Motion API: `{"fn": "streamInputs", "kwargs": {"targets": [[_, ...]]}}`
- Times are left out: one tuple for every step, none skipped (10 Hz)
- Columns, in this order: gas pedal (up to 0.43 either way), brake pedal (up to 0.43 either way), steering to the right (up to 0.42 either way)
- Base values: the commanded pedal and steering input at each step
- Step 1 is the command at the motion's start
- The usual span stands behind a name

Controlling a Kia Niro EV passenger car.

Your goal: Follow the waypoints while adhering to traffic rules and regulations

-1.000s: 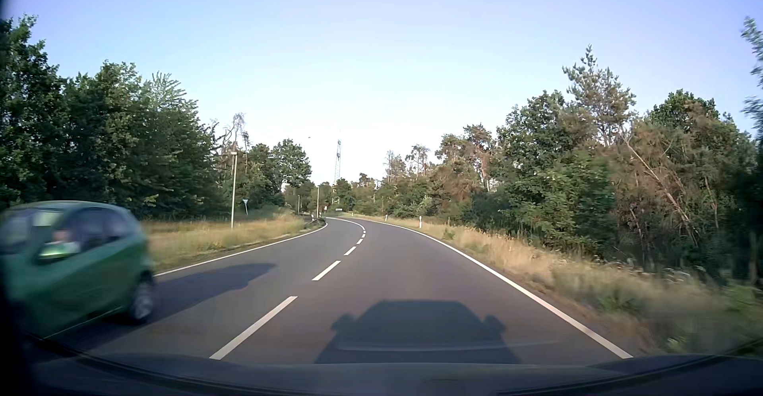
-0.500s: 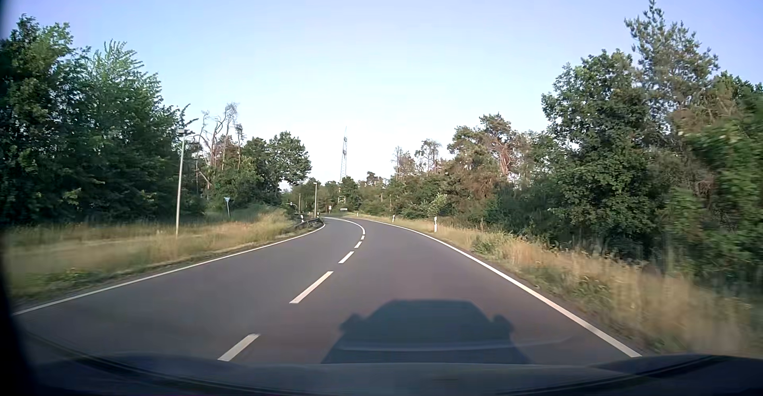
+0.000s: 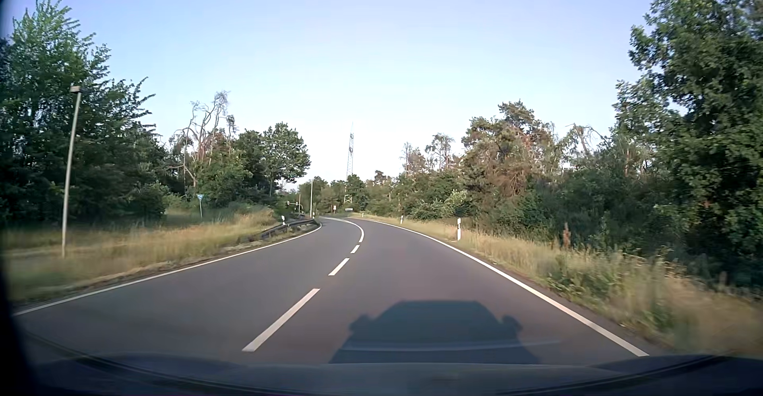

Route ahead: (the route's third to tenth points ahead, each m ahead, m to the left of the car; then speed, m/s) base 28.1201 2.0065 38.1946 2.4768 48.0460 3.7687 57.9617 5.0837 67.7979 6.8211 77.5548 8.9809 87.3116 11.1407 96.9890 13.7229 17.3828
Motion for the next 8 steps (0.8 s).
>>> {"fn": "streamInputs", "kwargs": {"targets": [[0.157,0.012,-0.010],[0.157,0.012,-0.010],[0.157,0.012,-0.010],[0.157,0.012,-0.010],[0.157,0.012,-0.010],[0.157,0.012,-0.010],[0.157,0.012,-0.010],[0.157,0.012,-0.010]]}}
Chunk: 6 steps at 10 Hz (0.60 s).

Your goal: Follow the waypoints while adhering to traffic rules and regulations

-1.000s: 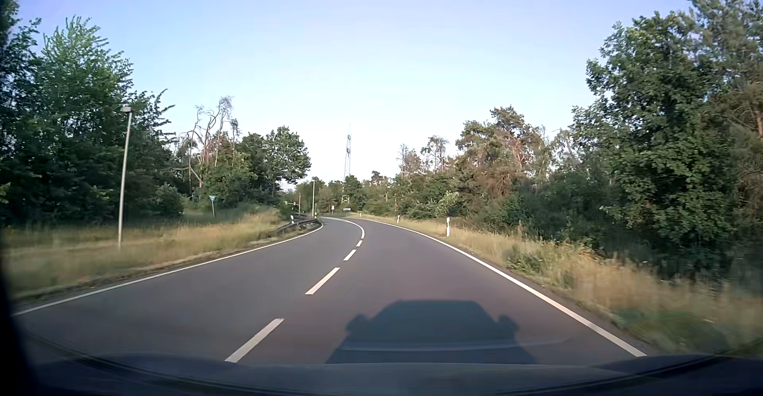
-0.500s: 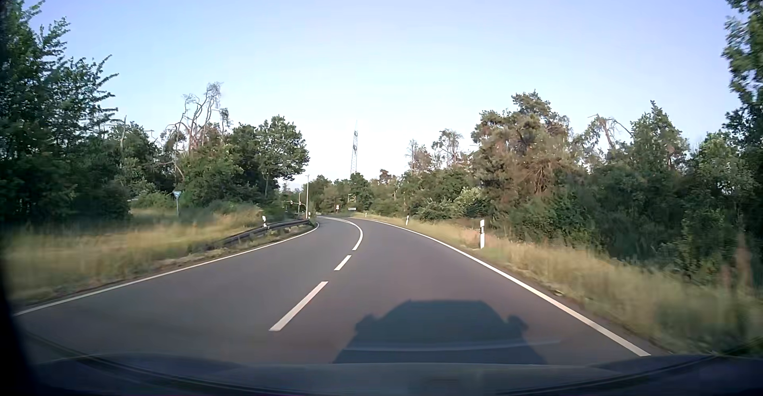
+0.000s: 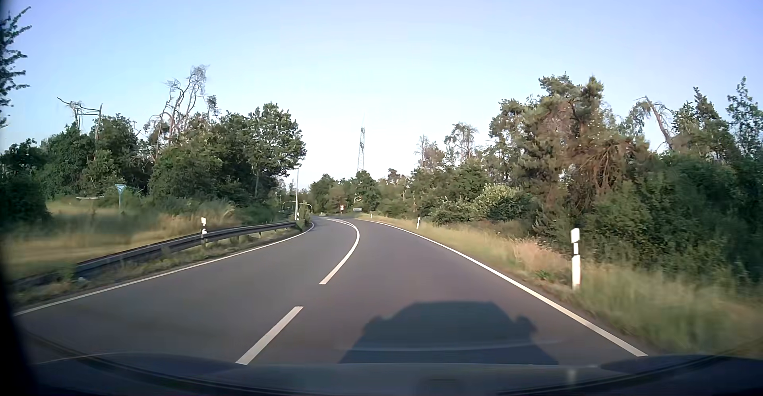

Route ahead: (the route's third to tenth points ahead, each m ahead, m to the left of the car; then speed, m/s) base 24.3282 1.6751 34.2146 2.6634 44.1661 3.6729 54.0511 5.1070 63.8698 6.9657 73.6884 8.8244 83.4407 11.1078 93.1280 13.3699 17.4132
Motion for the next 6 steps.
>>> {"fn": "streamInputs", "kwargs": {"targets": [[0.157,0.012,-0.010],[0.157,0.012,-0.011],[0.157,0.018,-0.011],[0.157,0.012,-0.011],[0.157,0.012,-0.011],[0.157,0.012,-0.011]]}}
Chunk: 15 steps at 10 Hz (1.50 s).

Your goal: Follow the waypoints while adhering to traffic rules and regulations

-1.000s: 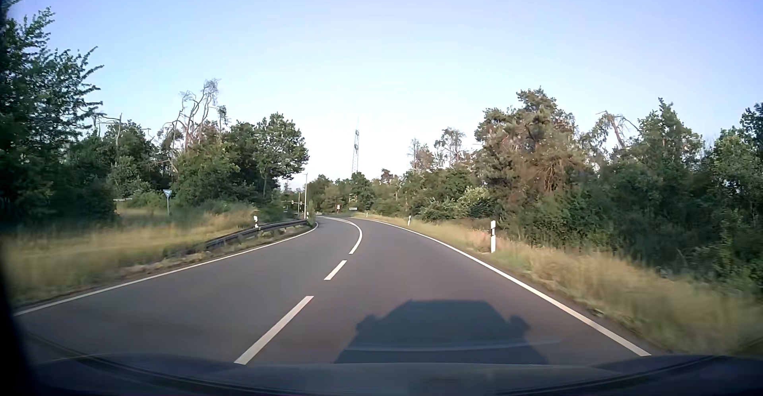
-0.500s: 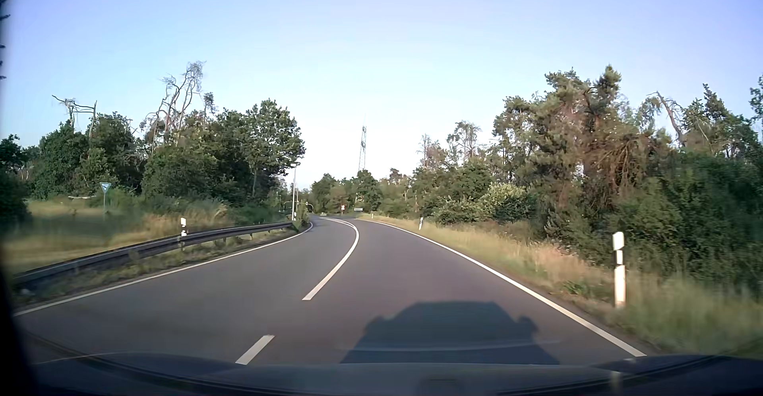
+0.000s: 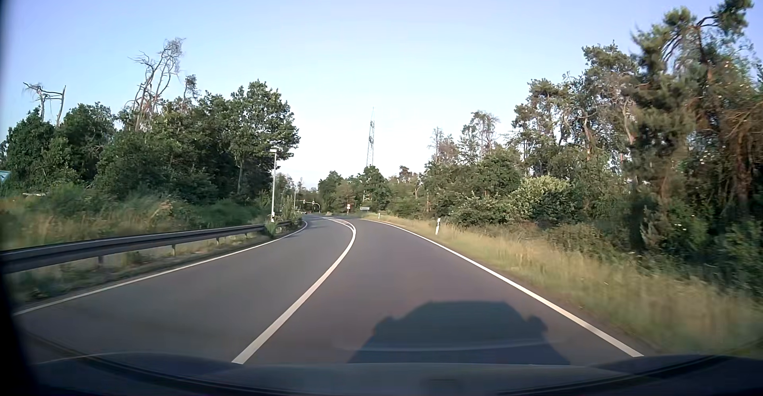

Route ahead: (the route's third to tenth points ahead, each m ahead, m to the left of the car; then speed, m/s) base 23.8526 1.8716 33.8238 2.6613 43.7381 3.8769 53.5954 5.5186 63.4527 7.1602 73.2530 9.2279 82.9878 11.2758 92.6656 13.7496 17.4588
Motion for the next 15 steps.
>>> {"fn": "streamInputs", "kwargs": {"targets": [[0.157,0.012,-0.011],[0.157,0.012,-0.013],[0.157,0.012,-0.013],[0.157,0.012,-0.013],[0.157,0.012,-0.013],[0.157,0.012,-0.014],[0.157,0.012,-0.015],[0.157,0.012,-0.015],[0.157,0.012,-0.015],[0.157,0.012,-0.015],[0.157,0.012,-0.015],[0.157,0.012,-0.014],[0.157,0.012,-0.014],[0.157,0.012,-0.014],[0.157,0.012,-0.013]]}}
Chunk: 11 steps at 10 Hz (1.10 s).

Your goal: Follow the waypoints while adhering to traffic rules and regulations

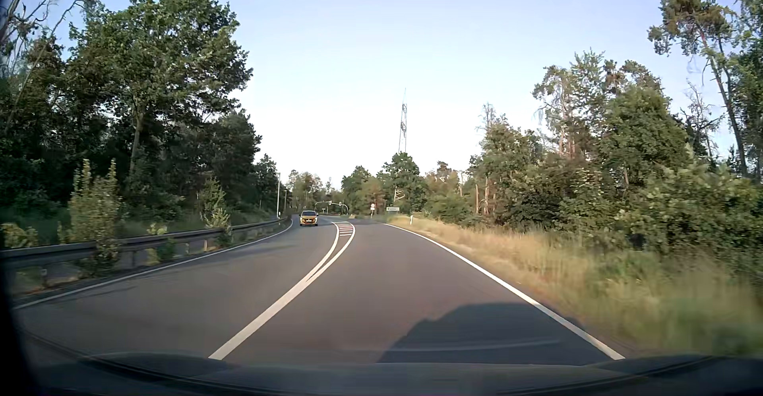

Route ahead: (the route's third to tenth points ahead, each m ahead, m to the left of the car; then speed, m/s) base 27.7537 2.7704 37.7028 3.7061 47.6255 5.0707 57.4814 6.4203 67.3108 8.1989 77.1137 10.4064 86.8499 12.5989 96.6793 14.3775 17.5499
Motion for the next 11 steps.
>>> {"fn": "streamInputs", "kwargs": {"targets": [[0.157,0.012,-0.014],[0.157,0.012,-0.014],[0.157,0.012,-0.014],[0.157,0.012,-0.014],[0.157,0.012,-0.014],[0.157,0.012,-0.014],[0.157,0.012,-0.014],[0.157,0.012,-0.014],[0.157,0.012,-0.014],[0.157,0.012,-0.014],[0.157,0.012,-0.014]]}}
